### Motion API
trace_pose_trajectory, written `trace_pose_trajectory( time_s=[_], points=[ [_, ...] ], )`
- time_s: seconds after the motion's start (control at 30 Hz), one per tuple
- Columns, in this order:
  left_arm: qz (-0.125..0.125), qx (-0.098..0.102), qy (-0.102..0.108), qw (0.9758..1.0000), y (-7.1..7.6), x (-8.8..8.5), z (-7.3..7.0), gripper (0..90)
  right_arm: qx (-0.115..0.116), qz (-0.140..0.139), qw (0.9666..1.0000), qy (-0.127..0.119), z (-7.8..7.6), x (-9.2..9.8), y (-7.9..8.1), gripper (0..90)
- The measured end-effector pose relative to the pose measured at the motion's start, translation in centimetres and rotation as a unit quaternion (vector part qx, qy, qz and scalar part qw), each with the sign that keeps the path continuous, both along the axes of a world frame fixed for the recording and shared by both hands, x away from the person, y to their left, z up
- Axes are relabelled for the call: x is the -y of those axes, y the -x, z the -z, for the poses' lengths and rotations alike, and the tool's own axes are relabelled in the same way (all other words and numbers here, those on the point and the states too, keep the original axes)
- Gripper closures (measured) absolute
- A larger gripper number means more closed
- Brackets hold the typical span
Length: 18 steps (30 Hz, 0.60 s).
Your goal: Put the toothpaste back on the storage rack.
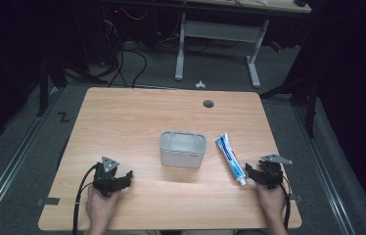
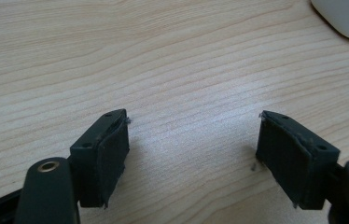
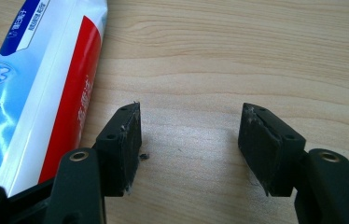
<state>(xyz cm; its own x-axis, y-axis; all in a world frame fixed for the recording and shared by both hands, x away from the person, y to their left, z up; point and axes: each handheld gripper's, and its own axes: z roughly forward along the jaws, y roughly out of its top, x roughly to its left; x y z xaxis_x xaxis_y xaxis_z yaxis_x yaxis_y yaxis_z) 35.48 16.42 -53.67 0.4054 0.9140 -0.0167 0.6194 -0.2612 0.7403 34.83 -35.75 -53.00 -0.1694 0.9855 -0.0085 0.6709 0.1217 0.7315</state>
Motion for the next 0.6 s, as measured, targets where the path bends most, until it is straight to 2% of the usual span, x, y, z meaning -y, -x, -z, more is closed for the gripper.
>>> trace_pose_trajectory(
  time_s=[0.6],
  points=[
    [-0.001,0.0,0.001,1.0,-0.01,-0.02,0.0,25.7,-0.001,-0.003,1.0,0.002,-0.01,-0.04,0.0,39.6]
  ],
)
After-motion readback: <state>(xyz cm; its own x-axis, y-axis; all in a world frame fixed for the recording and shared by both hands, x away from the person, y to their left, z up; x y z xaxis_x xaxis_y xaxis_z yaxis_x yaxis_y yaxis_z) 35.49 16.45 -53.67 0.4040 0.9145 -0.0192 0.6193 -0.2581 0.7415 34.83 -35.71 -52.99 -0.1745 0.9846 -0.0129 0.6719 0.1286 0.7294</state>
